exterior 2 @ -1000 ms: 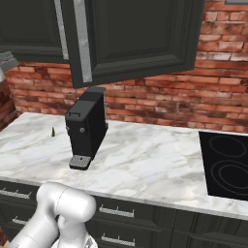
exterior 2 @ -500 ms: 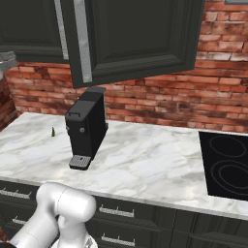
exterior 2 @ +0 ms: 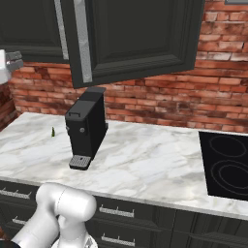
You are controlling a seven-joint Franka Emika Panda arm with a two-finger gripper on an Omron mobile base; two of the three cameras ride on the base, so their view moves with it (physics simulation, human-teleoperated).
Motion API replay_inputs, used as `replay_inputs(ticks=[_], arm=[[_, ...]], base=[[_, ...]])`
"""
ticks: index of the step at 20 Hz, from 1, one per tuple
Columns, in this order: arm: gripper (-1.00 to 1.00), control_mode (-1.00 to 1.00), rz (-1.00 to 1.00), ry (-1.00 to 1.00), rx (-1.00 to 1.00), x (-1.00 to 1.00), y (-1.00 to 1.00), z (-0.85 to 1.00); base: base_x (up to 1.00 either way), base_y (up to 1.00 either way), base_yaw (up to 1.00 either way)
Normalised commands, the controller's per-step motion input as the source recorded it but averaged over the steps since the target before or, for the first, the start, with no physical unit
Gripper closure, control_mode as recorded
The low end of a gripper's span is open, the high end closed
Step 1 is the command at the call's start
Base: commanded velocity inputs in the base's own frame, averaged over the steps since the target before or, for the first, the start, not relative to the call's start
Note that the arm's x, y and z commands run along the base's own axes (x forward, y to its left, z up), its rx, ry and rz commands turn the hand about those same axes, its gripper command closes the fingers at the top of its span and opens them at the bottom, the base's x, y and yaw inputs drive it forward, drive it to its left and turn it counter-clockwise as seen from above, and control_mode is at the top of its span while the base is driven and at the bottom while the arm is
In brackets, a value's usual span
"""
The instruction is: Pick the dish brush and dish brush from the cabinet and place them on the counter.
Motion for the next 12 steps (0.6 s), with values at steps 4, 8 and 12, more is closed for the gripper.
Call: replay_inputs(ticks=[4,8,12], arm=[[-1.0,-1.0,0.0,0.0,0.0,0.15,-0.06,-0.03],[-1.0,-1.0,-0.01,0.0,0.0,0.14,-0.02,-0.03],[-1.0,-1.0,-0.05,0.0,0.0,0.25,-0.01,-0.11]], base=[[0.0,0.0,0.0],[0.0,0.0,0.0],[0.0,0.0,0.0]])
